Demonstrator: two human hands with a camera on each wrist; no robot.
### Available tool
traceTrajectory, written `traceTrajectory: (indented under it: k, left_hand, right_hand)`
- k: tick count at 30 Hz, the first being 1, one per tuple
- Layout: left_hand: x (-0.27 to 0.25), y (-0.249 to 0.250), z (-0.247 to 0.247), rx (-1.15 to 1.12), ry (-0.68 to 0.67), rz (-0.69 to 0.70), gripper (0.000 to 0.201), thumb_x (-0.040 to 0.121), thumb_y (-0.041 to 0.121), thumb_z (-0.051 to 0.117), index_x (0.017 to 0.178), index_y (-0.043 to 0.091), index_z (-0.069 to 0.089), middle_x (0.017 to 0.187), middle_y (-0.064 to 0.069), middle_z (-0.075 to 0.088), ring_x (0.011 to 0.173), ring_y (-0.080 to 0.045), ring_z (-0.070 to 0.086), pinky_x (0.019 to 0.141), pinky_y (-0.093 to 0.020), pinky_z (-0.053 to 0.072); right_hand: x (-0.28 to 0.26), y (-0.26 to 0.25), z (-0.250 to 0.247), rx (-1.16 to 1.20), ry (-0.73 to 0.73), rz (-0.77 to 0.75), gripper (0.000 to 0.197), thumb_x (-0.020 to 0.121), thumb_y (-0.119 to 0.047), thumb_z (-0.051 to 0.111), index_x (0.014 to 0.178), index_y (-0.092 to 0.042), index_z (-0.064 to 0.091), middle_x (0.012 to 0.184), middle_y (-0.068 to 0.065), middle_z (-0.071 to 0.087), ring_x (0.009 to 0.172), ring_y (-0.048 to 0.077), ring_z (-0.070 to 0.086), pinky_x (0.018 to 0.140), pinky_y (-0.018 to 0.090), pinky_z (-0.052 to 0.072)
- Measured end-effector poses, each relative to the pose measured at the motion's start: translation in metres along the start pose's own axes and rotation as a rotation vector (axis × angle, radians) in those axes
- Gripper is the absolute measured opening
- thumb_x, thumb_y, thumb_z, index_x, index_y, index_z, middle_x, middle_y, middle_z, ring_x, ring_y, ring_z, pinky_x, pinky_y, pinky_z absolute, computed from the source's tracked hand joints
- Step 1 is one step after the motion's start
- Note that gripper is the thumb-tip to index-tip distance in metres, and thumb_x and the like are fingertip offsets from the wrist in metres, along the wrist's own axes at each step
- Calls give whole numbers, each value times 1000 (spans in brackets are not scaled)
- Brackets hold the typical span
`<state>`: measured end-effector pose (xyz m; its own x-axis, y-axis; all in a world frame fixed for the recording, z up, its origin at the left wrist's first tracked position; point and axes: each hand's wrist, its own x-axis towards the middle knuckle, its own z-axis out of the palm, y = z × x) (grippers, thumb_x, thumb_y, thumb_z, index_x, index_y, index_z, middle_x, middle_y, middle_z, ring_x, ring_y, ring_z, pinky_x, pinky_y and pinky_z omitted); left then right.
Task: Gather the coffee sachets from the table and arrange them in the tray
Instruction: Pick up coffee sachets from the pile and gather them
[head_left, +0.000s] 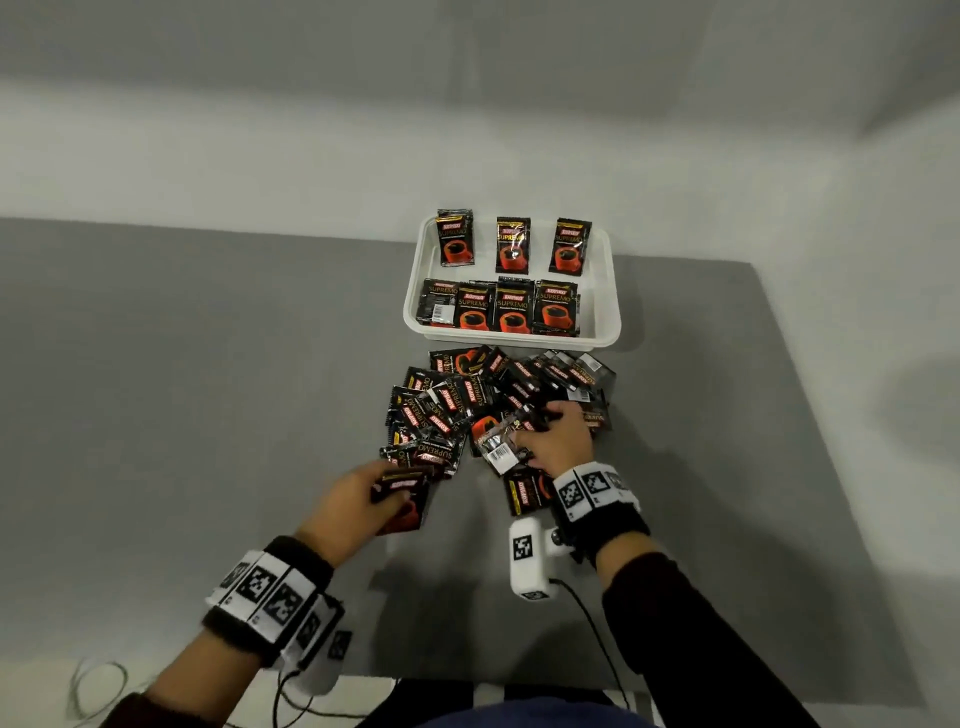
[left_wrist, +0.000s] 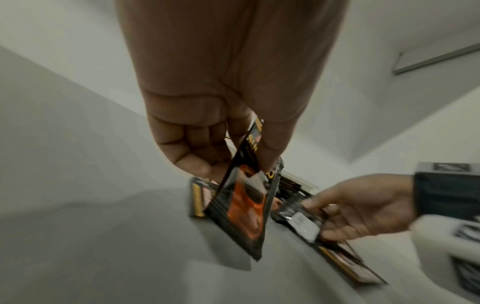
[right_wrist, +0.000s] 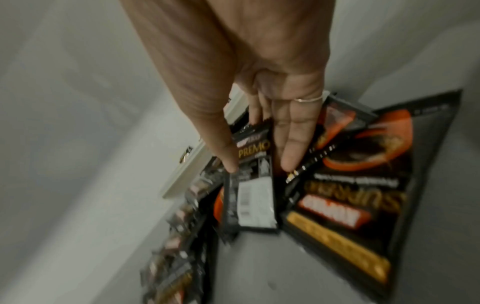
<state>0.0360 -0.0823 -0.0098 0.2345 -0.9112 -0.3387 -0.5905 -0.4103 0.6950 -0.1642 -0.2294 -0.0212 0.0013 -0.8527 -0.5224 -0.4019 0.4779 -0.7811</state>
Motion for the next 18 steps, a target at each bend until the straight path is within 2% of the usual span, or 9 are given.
traceTrajectory:
  k: [1,2,3,5,8,11,14,18]
  left_hand:
    - [0,-4,-8,-35,27,-23,24,88,14,60,111,20,59,84,12,60,73,-2,58,58,-4,39]
    - [1,-7,-14,-65,43,-38,24,89,13,59,112,19,59,82,11,61,70,0,58,56,-4,39]
    - [2,-9,-19,-77,51,-50,24,90,15,58,113,18,59,83,8,62,69,-2,59,55,-6,40]
    - [4,-11,-28,-83,55,-68,22,92,19,54,113,18,58,89,2,64,74,-10,61,58,-10,41]
    - [8,-13,-34,-93,4,-66,12,94,22,50,102,19,59,92,-2,63,83,-19,64,64,-17,46]
    - [13,-14,-33,141,-110,28,14,93,25,52,98,16,62,109,-1,50,94,-17,56,80,-21,44]
    - [25,-12,-25,398,-131,100,27,90,32,56,109,15,64,128,-1,41,114,-18,47,101,-26,36]
    - [36,-5,-7,502,-104,45,27,85,36,61,109,24,64,130,-1,38,115,-21,44,103,-31,36]
  right_hand:
    - [-1,2,7,-65,38,-38,76,65,-7,82,128,-13,40,129,11,49,109,28,56,91,42,52]
    - [-2,4,12,-142,76,-80,81,64,-10,83,132,-12,38,134,10,43,114,29,52,96,41,47]
    - [-2,4,16,-224,110,-114,82,65,-12,83,133,-10,37,136,10,39,117,29,50,96,39,46]
    - [-3,3,20,-338,124,-149,75,68,-17,81,131,-9,41,135,11,38,115,30,51,91,39,47]
    - [-1,1,21,-383,89,-133,55,69,-15,77,117,-13,50,130,9,43,106,27,55,84,35,49]
    - [-1,0,21,-380,109,-146,48,68,-11,76,108,-15,50,129,8,36,98,26,55,72,30,49]
    - [-2,0,21,-387,134,-182,63,67,-12,77,120,-13,44,133,9,34,109,28,52,77,33,48]
    - [-2,-4,20,-451,111,-120,80,70,-12,76,137,-10,31,139,10,33,120,30,47,88,38,47]
